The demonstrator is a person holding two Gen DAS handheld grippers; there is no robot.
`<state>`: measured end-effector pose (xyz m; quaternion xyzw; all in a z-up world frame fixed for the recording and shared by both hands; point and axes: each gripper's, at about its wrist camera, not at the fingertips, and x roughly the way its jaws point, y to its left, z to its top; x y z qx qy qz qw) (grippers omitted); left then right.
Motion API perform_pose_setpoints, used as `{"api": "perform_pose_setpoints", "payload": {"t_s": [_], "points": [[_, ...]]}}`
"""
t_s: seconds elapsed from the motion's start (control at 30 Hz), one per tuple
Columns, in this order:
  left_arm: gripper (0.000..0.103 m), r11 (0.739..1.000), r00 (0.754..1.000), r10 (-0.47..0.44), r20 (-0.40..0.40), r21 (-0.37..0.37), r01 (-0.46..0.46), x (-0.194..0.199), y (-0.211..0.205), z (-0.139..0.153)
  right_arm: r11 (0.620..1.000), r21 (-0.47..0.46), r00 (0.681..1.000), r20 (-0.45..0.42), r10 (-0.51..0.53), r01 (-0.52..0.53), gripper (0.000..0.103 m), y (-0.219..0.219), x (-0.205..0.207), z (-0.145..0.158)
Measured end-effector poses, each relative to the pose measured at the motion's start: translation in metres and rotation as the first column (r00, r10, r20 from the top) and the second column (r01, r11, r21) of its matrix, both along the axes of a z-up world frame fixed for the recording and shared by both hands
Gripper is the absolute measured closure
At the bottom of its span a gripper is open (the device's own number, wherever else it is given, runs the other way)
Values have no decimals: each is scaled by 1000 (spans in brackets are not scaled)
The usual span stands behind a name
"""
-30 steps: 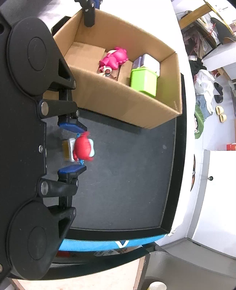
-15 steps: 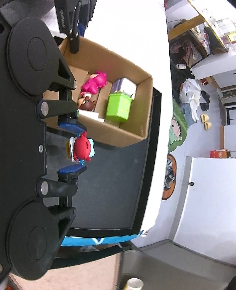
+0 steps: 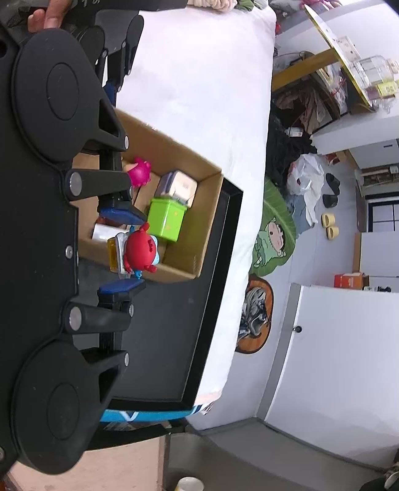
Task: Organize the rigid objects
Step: 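Carry the blue figurine with the right gripper over the cardboard box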
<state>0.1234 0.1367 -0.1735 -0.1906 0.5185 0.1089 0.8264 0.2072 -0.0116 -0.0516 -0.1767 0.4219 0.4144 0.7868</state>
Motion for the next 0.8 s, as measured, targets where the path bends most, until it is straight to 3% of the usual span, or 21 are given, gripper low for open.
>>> {"api": "perform_pose_setpoints", "payload": {"t_s": [0.47,0.8], "points": [[87,1000,1000,0,8,-14,0,-1,3,-1,1000,-23,997,-76,0,-2,65,41,-7,-30],[87,1000,1000,-3,16,-24,3,-2,5,-4,995,-99,999,-14,-32,31,65,60,2,-51]]}}
